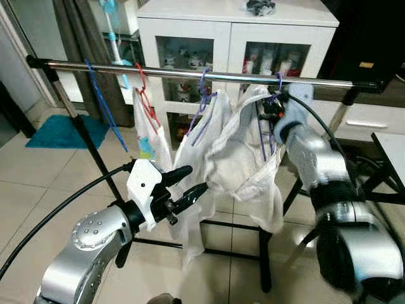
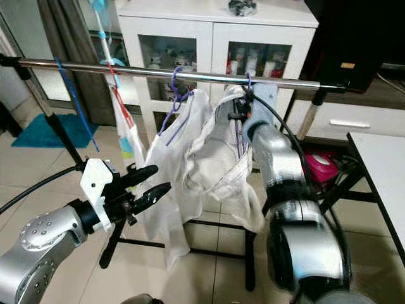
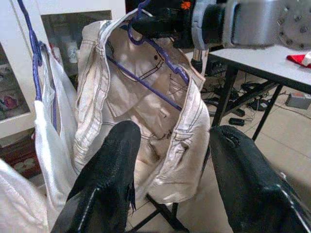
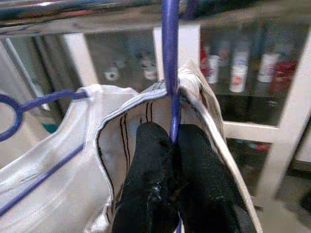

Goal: Hang hanger

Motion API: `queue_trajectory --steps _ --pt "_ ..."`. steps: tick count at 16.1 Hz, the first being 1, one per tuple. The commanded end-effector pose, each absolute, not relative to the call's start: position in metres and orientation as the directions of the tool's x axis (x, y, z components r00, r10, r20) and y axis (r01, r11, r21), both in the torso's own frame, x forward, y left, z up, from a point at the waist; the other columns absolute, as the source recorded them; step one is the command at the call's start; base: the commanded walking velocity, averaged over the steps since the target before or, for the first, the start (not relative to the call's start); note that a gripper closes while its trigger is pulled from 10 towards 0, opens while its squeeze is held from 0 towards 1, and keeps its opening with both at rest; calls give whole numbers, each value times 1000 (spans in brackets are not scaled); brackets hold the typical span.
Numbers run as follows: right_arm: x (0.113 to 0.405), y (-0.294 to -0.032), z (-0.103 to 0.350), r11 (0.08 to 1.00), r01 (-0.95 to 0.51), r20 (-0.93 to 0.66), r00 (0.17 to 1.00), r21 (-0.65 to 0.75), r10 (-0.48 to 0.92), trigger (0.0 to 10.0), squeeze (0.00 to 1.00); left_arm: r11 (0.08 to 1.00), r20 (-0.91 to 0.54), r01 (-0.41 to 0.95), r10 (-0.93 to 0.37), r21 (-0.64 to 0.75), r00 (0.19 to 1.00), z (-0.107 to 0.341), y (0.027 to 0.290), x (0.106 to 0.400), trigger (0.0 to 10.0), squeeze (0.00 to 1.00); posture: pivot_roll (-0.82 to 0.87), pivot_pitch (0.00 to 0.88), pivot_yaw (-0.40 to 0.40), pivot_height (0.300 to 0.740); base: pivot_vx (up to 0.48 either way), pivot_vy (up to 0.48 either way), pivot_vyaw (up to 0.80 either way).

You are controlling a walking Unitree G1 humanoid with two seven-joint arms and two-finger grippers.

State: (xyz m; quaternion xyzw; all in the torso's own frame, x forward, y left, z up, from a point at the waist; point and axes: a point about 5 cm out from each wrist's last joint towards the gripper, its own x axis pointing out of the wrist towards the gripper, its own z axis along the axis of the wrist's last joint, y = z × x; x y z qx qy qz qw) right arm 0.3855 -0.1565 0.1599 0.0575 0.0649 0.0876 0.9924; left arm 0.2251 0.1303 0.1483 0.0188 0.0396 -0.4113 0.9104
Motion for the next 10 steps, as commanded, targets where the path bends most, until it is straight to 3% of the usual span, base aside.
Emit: queue_trajectory --steps 1,3,5,8,10 --pt "384 -153 174 964 -225 -24 973 140 230 10000 1000 657 -75 754 -751 25 656 153 130 224 10000 0 -64 0 40 740 0 0 0" --pt "364 -157 182 950 -293 83 955 112 285 10000 1000 668 -76 744 -740 27 668 151 132 223 10000 0 -70 0 45 740 0 0 0" --pt "348 -162 180 952 -290 90 955 99 282 10000 1000 674 -76 738 -735 22 674 150 132 221 10000 0 -78 0 51 740 0 0 0" --pt "318 -164 180 910 -382 126 922 159 365 10000 1000 693 -72 720 -718 17 692 147 133 222 10000 0 -97 0 62 740 0 0 0" --pt "305 -169 183 902 -369 154 927 224 342 10000 1000 725 -48 689 -687 12 725 146 133 226 10000 0 -103 0 63 740 0 0 0"
